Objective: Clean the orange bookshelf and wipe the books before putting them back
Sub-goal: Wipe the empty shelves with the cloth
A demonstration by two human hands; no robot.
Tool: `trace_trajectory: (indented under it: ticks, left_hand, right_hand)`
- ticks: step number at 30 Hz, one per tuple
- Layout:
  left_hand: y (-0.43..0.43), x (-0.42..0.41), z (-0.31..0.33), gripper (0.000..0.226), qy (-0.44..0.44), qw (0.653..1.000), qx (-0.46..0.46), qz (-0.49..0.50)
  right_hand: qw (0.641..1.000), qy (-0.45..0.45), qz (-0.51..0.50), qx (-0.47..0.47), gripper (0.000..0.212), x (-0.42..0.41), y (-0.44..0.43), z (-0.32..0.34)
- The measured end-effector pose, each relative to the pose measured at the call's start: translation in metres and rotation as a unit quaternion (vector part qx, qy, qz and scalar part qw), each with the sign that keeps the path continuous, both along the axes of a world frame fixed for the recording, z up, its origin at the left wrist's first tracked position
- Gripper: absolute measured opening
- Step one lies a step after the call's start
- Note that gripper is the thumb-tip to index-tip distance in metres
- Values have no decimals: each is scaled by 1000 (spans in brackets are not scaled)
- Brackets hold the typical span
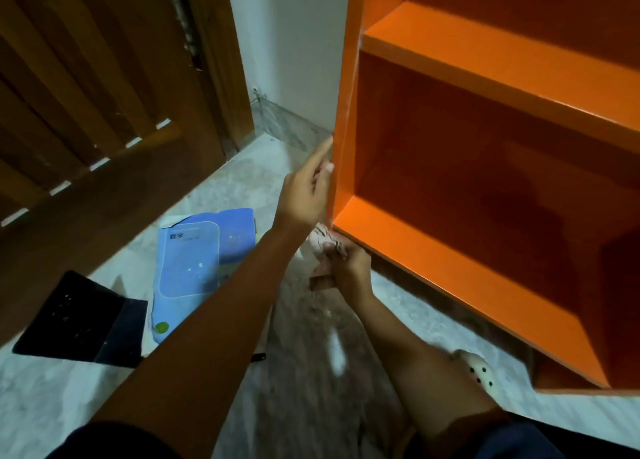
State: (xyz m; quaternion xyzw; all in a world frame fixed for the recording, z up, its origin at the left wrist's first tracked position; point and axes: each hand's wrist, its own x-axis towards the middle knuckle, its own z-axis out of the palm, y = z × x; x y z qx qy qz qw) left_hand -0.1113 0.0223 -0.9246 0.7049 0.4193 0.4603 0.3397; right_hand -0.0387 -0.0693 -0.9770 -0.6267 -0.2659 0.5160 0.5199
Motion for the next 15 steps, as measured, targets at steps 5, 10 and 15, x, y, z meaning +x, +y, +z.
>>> trace_trajectory:
  ticks: [5, 10, 15]
  left_hand:
    - [-4, -54, -34, 27, 44, 998, -46, 29]
    - [-16, -136, -85, 28, 195, 962, -116, 154]
    - [-35, -192, -109, 38, 272, 900, -181, 287]
  right_hand:
    - [998, -53, -3, -17, 20, -18, -4, -11]
    - [993, -106, 37, -38, 24, -39, 9, -23]
    - [995, -76, 59, -31, 20, -62, 22, -32]
